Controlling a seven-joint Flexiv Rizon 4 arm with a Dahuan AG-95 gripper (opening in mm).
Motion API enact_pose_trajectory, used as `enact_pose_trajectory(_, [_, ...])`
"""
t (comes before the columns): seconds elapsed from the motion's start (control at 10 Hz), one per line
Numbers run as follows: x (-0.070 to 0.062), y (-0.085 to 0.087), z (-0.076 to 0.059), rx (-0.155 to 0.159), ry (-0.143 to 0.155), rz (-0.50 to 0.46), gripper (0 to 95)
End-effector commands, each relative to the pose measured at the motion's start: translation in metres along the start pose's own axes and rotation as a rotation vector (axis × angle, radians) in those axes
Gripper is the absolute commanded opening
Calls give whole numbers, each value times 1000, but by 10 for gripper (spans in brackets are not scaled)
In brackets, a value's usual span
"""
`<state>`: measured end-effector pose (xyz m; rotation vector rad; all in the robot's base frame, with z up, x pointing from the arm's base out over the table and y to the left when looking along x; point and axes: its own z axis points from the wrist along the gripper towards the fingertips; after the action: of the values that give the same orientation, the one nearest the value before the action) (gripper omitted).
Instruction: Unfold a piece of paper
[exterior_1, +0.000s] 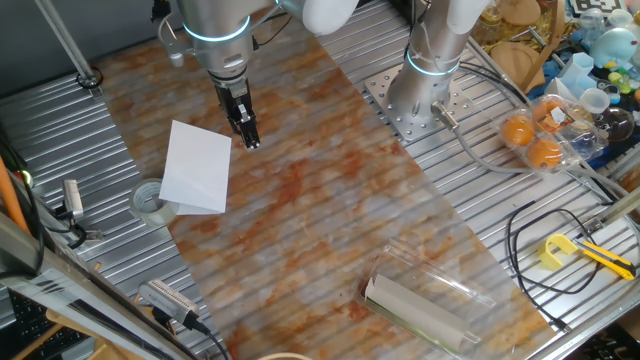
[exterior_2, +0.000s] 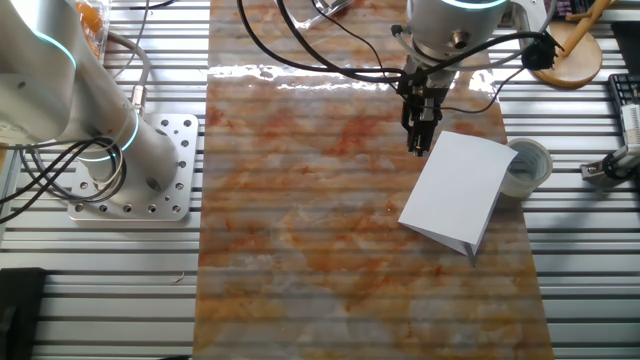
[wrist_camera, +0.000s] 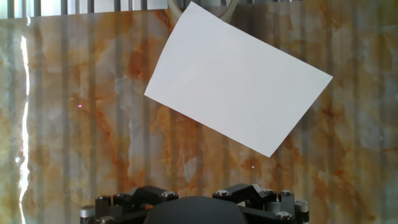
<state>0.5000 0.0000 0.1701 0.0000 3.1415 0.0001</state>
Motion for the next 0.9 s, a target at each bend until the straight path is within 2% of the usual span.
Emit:
enact_pose_trajectory(0.1, [0,0,0,0,0,0,950])
enact_pose_trajectory(0.2, [-1,-1,1,-44,93,-214,0])
enact_pose_trajectory(0.6, [-5,-6,9,-42,91,-233,0])
enact_pose_trajectory(0.7, [-6,-7,10,-32,90,-237,0])
enact_pose_trajectory(0.8, [-10,-10,15,-18,87,-235,0])
enact_pose_trajectory(0.9, [-18,-15,21,-19,80,-236,0])
